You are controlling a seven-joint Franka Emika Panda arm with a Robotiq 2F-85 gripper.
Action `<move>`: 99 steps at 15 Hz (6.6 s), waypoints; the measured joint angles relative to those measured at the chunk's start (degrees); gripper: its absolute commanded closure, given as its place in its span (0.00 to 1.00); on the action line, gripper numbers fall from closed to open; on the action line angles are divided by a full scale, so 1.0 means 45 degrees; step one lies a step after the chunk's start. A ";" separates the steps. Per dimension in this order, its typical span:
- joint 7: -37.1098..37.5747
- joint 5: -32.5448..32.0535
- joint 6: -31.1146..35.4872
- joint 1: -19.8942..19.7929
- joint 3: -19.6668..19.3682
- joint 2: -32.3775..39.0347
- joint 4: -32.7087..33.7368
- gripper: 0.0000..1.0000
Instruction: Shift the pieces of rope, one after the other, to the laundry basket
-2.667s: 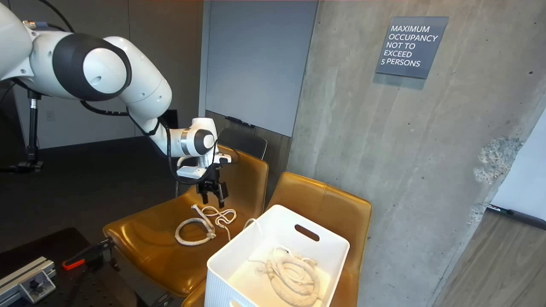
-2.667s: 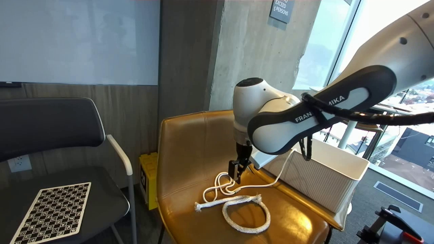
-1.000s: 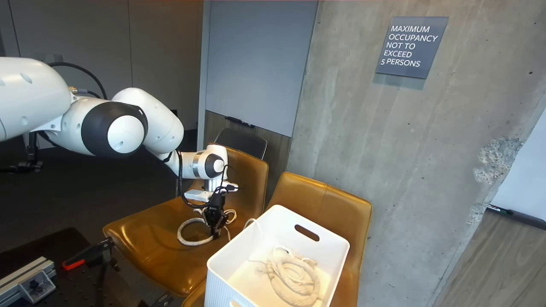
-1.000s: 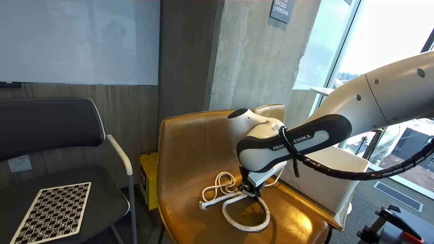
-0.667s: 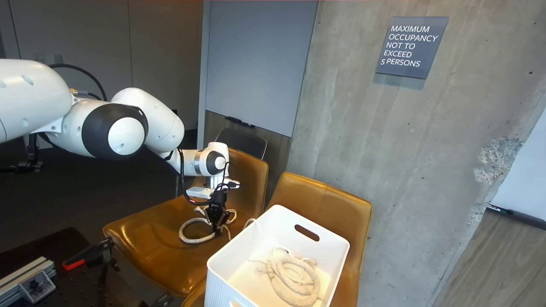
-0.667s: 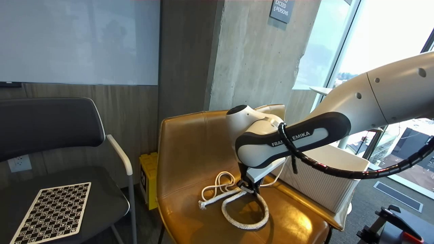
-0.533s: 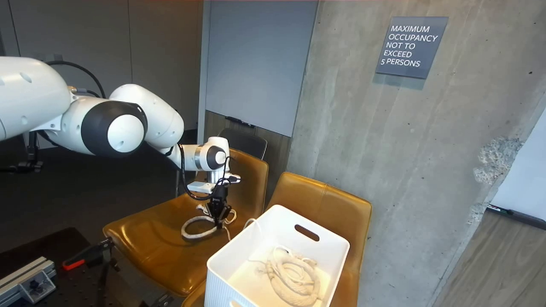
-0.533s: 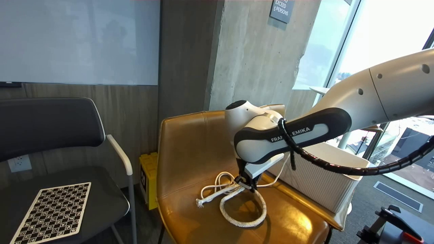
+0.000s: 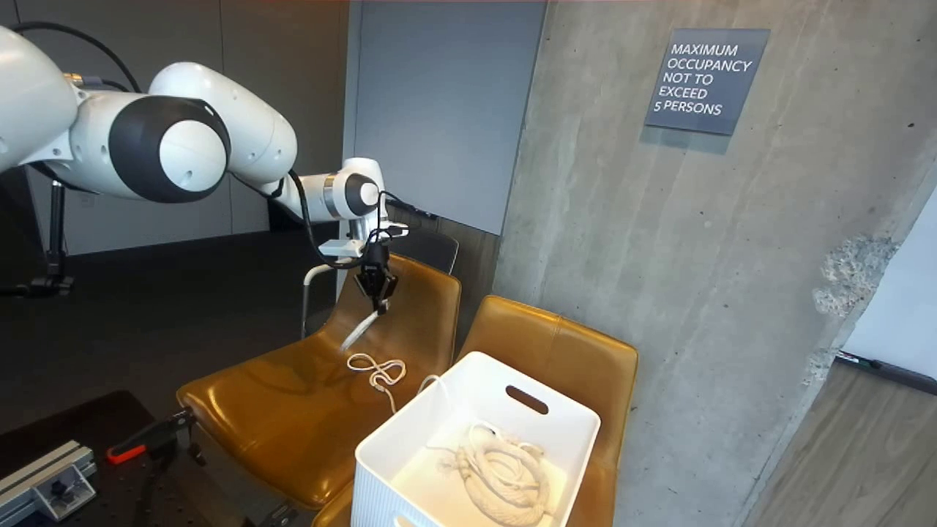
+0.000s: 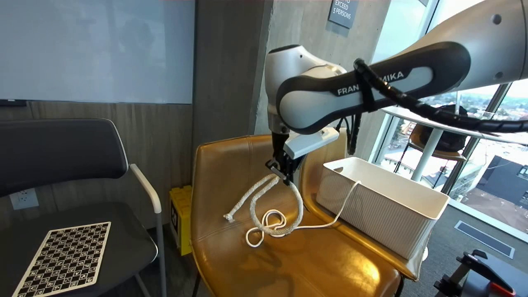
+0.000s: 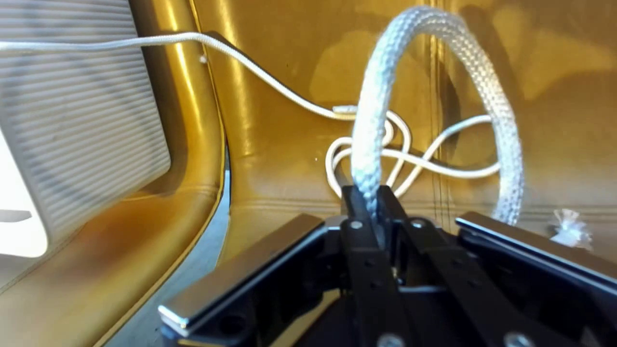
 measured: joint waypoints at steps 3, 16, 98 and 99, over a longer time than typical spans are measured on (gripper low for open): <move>0.0010 -0.0011 -0.0023 -0.0028 -0.0307 -0.1202 -0.0313 0.97; -0.0205 -0.0107 -0.1389 -0.2800 -0.2302 -0.5632 -0.3544 0.97; 0.0541 -0.0384 0.1830 -0.0877 -0.0221 0.4940 0.2963 1.00; 0.0494 -0.0384 0.1485 -0.0892 -0.0221 0.4952 0.3156 1.00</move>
